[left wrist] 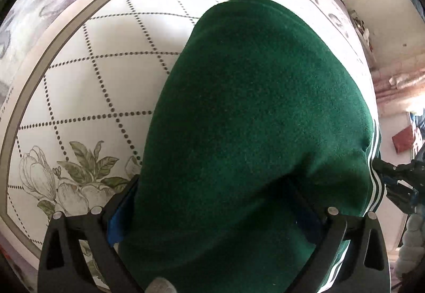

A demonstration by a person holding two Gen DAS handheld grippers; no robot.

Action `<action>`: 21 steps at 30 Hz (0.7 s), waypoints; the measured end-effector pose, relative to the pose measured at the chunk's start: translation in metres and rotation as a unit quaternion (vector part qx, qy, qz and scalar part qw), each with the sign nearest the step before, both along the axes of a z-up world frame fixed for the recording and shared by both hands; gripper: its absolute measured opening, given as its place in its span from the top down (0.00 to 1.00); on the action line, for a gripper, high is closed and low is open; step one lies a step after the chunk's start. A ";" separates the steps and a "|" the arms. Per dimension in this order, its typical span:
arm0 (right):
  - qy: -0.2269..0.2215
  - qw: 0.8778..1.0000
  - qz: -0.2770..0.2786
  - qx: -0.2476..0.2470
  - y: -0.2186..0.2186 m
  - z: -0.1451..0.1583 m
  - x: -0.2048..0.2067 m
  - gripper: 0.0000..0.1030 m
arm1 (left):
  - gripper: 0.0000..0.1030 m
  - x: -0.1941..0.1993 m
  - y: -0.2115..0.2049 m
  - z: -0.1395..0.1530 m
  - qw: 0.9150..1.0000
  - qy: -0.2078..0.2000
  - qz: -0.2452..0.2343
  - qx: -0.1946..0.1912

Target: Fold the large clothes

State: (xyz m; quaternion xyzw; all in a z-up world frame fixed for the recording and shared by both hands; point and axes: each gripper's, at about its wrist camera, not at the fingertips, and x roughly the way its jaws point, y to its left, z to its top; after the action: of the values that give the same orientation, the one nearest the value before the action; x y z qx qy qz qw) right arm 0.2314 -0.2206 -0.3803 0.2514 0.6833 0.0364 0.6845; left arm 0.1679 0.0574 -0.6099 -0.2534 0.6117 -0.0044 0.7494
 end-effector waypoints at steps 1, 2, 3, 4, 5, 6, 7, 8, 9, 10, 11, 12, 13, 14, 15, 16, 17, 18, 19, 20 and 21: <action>0.006 1.000 -0.019 0.003 -0.006 -0.002 -0.004 0.90 | 0.00 0.003 -0.004 0.001 1.000 0.001 -0.006 0.008; 0.013 0.999 -0.034 0.003 -0.010 -0.006 -0.009 0.90 | 0.00 0.006 -0.008 0.002 1.000 0.003 -0.008 0.015; 0.019 0.999 -0.038 0.002 -0.011 -0.012 -0.011 0.90 | 0.00 0.006 -0.008 0.000 1.000 0.005 -0.007 0.018; 0.023 0.999 -0.043 0.005 -0.009 -0.018 -0.011 0.90 | 0.00 0.007 -0.008 0.000 1.000 0.008 -0.007 0.018; 0.029 0.998 -0.046 0.012 -0.011 -0.022 -0.010 0.89 | 0.00 0.009 -0.008 0.001 1.000 0.012 -0.005 0.019; 0.037 0.998 -0.037 0.016 -0.011 -0.025 -0.007 0.89 | 0.00 0.009 -0.007 0.002 1.000 0.014 -0.004 0.023; 0.043 0.999 -0.026 0.016 -0.008 -0.027 -0.003 0.85 | 0.00 0.008 -0.008 0.006 0.999 0.019 -0.003 0.033; 0.049 0.999 -0.009 0.012 -0.007 -0.024 -0.001 0.74 | 0.00 0.006 -0.009 0.011 0.999 0.025 -0.002 0.046; 0.053 0.999 0.005 0.010 -0.006 -0.018 -0.003 0.69 | 0.00 0.005 -0.010 0.019 0.998 0.030 0.001 0.063; 0.056 0.998 0.020 0.007 -0.004 -0.013 -0.005 0.58 | 0.00 0.002 -0.013 0.036 0.997 0.024 0.005 0.073; 0.058 0.998 0.038 0.004 -0.003 -0.006 -0.009 0.51 | 0.00 -0.002 -0.017 0.051 0.997 0.012 0.009 0.076; 0.055 0.997 0.054 0.006 -0.002 0.000 -0.015 0.48 | 0.00 -0.006 -0.022 0.066 0.996 0.003 0.010 0.084; 0.054 0.996 0.065 0.008 -0.001 0.005 -0.022 0.47 | 0.00 -0.009 -0.028 0.076 0.995 -0.004 0.007 0.095; 0.055 0.996 0.075 0.008 -0.001 0.009 -0.029 0.47 | 0.00 -0.011 -0.036 0.084 0.994 -0.007 0.000 0.108; 0.057 0.995 0.083 0.008 -0.002 0.011 -0.036 0.47 | 0.00 -0.012 -0.048 0.088 0.992 -0.006 -0.014 0.129; 0.061 0.995 0.085 0.009 -0.004 0.011 -0.044 0.47 | 0.00 -0.013 -0.061 0.087 0.988 -0.001 -0.030 0.153; 0.064 0.994 0.084 0.009 -0.007 0.012 -0.051 0.47 | 0.00 -0.013 -0.079 0.078 0.981 0.011 -0.054 0.188; 0.068 0.994 0.082 0.008 -0.010 0.012 -0.058 0.47 | 0.00 -0.018 -0.090 0.065 0.975 0.028 -0.070 0.207; 0.072 0.994 0.076 0.010 -0.014 0.010 -0.065 0.47 | 0.00 -0.019 -0.096 0.054 0.972 0.043 -0.081 0.217; 0.074 0.995 0.070 0.012 -0.016 0.008 -0.069 0.47 | 0.00 -0.020 -0.105 0.037 0.970 0.060 -0.091 0.219; 0.076 0.995 0.063 0.014 -0.019 0.006 -0.073 0.47 | 0.00 -0.022 -0.104 0.029 0.970 0.061 -0.089 0.218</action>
State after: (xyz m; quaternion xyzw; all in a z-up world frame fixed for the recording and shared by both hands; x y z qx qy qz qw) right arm 0.1585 -0.2393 -0.3744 0.2200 0.7473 0.0696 0.6231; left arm 0.1455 -0.0470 -0.5812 -0.0286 0.6628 0.0779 0.7442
